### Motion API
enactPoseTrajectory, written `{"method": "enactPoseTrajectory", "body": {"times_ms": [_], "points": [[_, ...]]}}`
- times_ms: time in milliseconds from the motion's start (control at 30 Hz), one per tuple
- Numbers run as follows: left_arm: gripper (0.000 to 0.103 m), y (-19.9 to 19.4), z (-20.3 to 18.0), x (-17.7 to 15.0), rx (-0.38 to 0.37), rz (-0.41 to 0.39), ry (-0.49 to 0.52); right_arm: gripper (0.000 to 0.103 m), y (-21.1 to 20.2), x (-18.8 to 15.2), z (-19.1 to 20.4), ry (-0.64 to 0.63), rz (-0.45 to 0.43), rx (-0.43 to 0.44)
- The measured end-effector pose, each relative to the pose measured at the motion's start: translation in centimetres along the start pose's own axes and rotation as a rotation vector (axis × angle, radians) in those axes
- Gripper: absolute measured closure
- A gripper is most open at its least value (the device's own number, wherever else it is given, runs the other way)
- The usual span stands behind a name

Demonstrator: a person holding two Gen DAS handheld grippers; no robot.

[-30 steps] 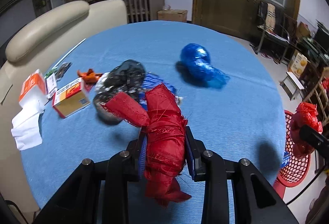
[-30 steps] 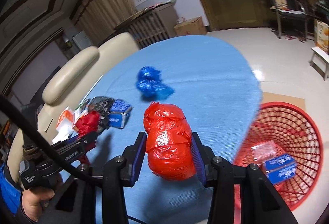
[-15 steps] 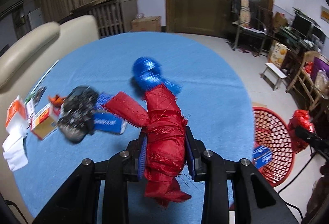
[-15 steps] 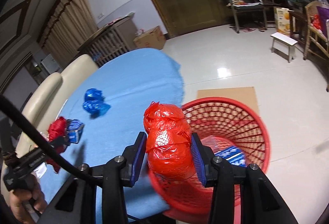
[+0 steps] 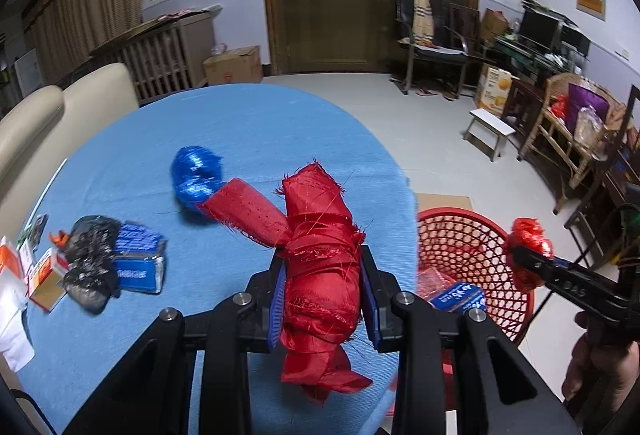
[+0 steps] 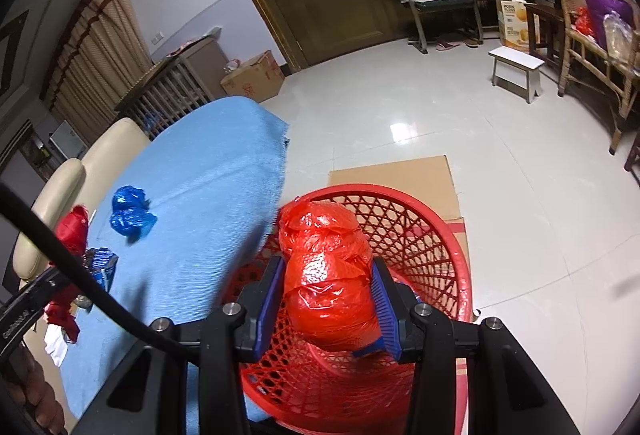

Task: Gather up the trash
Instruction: 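Carry both bags to the red basket and open the right tool over it, then open the left tool to drop the red mesh bag into the basket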

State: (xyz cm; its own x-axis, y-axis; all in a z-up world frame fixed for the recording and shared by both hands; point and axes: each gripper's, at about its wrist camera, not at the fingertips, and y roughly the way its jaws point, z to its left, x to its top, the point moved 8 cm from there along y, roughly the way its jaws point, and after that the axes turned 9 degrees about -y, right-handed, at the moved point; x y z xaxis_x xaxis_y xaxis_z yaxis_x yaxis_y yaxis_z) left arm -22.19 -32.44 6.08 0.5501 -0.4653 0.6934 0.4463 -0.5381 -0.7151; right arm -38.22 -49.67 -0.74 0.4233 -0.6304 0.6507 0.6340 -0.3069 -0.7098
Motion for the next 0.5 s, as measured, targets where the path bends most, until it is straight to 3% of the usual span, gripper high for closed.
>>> {"method": "enactPoseTrajectory", "body": {"times_ms": [200, 233, 300, 500], "points": [[0.069, 0.9, -2.2, 0.2, -0.035, 0.013, 0.036, 0.052, 1.7, -1.3, -1.2, 0.022, 0.065, -0.018], [0.069, 1.0, -2.6, 0.2, -0.043, 0.015, 0.042, 0.048, 2.1, -1.5, -1.3, 0.028, 0.078, -0.020], [0.069, 1.4, -3.3, 0.3, -0.056, 0.022, 0.053, 0.028, 2.7, -2.1, -2.1, 0.056, 0.107, -0.032], [0.069, 2.2, -5.4, 0.0, -0.096, 0.046, 0.086, 0.028, 1.9, -1.8, -3.7, 0.102, 0.080, -0.040]]}}
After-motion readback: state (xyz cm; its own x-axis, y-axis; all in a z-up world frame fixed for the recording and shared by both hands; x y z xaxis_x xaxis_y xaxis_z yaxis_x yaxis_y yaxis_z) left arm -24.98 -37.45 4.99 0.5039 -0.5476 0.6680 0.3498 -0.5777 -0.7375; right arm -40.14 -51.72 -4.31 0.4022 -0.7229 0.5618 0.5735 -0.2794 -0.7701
